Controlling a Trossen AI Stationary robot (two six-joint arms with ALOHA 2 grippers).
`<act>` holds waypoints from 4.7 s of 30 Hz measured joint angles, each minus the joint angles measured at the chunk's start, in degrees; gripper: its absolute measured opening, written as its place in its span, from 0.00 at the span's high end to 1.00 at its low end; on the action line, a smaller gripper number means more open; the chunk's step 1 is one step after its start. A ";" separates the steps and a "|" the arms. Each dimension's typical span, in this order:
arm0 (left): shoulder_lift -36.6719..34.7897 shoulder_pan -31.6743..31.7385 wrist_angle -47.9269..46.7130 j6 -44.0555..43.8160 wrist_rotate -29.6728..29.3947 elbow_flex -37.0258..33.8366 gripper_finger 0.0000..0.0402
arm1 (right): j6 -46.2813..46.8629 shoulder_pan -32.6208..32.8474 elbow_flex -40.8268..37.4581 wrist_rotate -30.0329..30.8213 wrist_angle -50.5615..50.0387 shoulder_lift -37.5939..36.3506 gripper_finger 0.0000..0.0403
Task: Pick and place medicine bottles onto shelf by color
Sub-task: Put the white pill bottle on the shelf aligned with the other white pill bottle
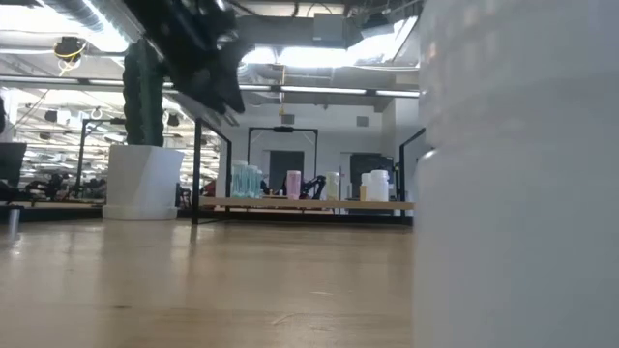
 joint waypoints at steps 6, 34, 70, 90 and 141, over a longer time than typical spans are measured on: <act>-6.39 -8.38 -5.32 0.97 9.38 0.00 0.50 | 0.00 0.00 0.00 -0.02 0.34 0.00 0.41; -11.41 -35.29 -16.72 -12.73 22.96 0.00 0.50 | -0.85 -0.22 0.00 -0.69 6.24 0.00 0.41; -11.39 -36.52 -17.66 -9.30 19.97 0.00 0.50 | -2.53 8.84 -39.12 -29.11 38.92 0.17 0.41; -11.35 -37.36 -16.87 -9.47 19.12 0.00 0.50 | -13.79 18.08 -41.25 -23.43 42.83 2.14 0.41; -11.35 -41.86 6.55 17.84 26.88 -0.04 0.51 | -20.60 18.75 -41.27 -22.44 53.79 10.47 0.41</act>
